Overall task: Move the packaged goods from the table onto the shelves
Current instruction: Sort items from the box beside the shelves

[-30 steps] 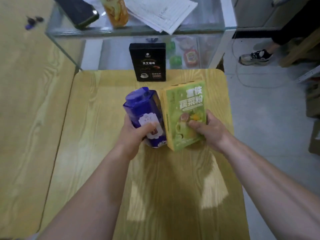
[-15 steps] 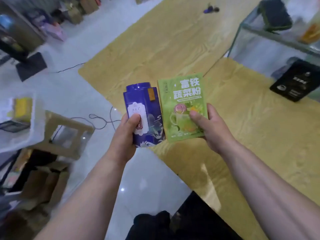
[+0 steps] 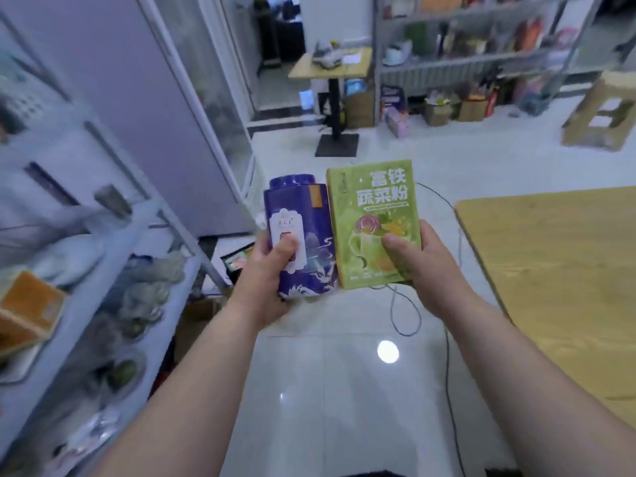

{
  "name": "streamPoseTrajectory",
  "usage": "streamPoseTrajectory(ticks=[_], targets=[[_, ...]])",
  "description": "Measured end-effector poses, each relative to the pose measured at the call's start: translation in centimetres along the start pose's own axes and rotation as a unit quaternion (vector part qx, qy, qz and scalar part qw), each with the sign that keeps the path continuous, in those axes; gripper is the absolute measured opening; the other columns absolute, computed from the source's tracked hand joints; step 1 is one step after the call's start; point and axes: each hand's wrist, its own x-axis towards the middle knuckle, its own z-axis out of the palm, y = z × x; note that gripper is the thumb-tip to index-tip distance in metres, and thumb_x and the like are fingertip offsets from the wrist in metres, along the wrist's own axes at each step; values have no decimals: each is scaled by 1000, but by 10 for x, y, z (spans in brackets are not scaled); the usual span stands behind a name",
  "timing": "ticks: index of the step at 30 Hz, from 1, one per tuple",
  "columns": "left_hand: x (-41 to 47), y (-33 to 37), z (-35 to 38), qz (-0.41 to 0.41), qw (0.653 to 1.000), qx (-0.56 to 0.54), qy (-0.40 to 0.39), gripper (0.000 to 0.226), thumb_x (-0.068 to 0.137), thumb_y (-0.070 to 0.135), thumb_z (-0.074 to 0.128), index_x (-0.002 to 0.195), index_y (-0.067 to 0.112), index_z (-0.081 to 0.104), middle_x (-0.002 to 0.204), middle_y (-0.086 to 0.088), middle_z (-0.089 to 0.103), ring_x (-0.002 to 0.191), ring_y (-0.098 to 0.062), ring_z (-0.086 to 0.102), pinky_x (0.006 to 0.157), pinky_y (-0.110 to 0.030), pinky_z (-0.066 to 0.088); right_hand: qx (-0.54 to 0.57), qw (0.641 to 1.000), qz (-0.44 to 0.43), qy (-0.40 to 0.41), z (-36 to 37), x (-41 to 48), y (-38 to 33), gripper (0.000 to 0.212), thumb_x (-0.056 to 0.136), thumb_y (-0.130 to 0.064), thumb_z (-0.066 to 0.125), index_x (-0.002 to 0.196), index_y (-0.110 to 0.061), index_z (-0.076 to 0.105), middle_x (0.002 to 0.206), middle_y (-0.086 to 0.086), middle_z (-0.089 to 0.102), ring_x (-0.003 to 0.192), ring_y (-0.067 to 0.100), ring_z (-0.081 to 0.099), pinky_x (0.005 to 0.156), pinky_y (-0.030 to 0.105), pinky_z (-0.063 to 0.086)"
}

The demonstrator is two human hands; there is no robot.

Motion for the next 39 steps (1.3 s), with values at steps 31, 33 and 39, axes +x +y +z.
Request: streamPoseTrajectory(ticks=[31, 33, 39], targets=[[102, 178, -286, 215, 839, -54, 497, 60, 73, 38, 80, 127, 26, 56, 116, -8, 74, 98, -32, 74, 74, -45, 60, -52, 833, -79, -546, 494, 302, -56, 26, 93, -41, 68, 118, -40, 61, 108, -17, 74, 95, 6, 73, 82, 33, 60], [120, 180, -289, 220, 833, -52, 505, 73, 66, 42, 83, 131, 26, 54, 116, -7, 74, 99, -32, 74, 74, -44, 60, -50, 819, -76, -567, 503, 320, -59, 23, 95, -36, 65, 118, -38, 61, 107, -17, 74, 93, 4, 73, 72, 22, 59], [151, 192, -306, 219, 840, -50, 493, 101, 42, 60, 94, 130, 32, 54, 115, -3, 75, 100, -31, 74, 72, -42, 61, -44, 794, -4, -607, 544, 361, -55, 27, 100, -28, 60, 126, -36, 59, 115, -7, 74, 102, 18, 73, 84, 39, 60]])
